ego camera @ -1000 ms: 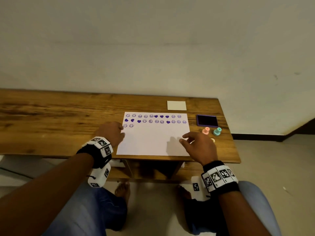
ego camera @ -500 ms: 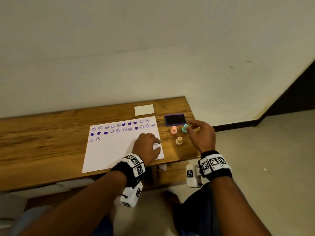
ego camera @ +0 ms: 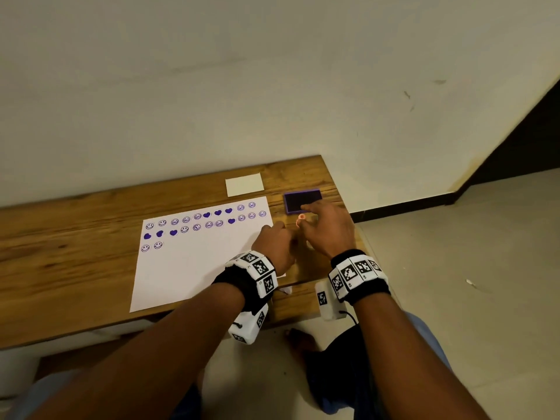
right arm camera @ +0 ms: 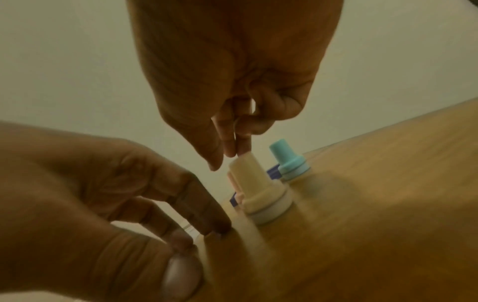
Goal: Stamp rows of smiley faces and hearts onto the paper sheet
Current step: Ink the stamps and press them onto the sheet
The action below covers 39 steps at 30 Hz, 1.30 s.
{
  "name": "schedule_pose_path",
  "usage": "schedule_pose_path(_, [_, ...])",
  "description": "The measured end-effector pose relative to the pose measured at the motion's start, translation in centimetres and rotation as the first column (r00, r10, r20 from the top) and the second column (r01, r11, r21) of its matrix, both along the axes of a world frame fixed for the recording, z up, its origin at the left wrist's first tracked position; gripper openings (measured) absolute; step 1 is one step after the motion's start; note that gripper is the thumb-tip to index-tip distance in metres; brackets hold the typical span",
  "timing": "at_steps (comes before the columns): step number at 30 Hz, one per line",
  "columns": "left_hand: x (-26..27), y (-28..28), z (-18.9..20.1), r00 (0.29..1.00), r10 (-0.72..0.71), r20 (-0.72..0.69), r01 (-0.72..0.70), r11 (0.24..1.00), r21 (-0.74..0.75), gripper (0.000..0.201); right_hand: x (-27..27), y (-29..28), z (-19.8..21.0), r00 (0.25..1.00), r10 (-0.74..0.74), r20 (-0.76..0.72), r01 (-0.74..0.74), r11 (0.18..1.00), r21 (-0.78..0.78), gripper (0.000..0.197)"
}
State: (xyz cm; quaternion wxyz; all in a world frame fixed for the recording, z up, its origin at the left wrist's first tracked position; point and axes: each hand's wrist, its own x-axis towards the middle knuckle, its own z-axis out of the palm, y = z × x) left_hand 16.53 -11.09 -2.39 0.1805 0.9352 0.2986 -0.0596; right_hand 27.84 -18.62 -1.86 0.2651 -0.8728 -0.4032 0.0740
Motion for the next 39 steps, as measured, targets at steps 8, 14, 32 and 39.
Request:
schedule_pose_path(8, [0.7, 0.0, 0.1, 1.000, 0.020, -0.010, -0.020, 1.000, -0.020, 0.038, -0.2, 0.2, 0.1, 0.999, -0.038, 0.037, 0.039, 0.998, -0.050, 0.032])
schedule_pose_path(14, [1.4, 0.0, 0.1, 0.998, 0.054, -0.029, -0.054, 0.998, -0.024, 0.035, 0.1, -0.4, 0.5, 0.997, -0.073, 0.005, 0.073, 0.997, 0.002, 0.034])
schedule_pose_path(32, [2.1, -0.5, 0.7, 0.996, 0.063, -0.065, -0.063, 0.998, 0.014, 0.030, 1.7, -2.8, 0.3, 0.984, 0.127, -0.128, -0.134, 0.989, -0.054, 0.018])
schedule_pose_path(39, [-0.6, -0.7, 0.8, 0.984, 0.098, 0.148, -0.097, 0.995, -0.013, 0.042, 2.2, -3.3, 0.0, 0.897, 0.064, -0.437, 0.061, 0.962, 0.266, 0.020])
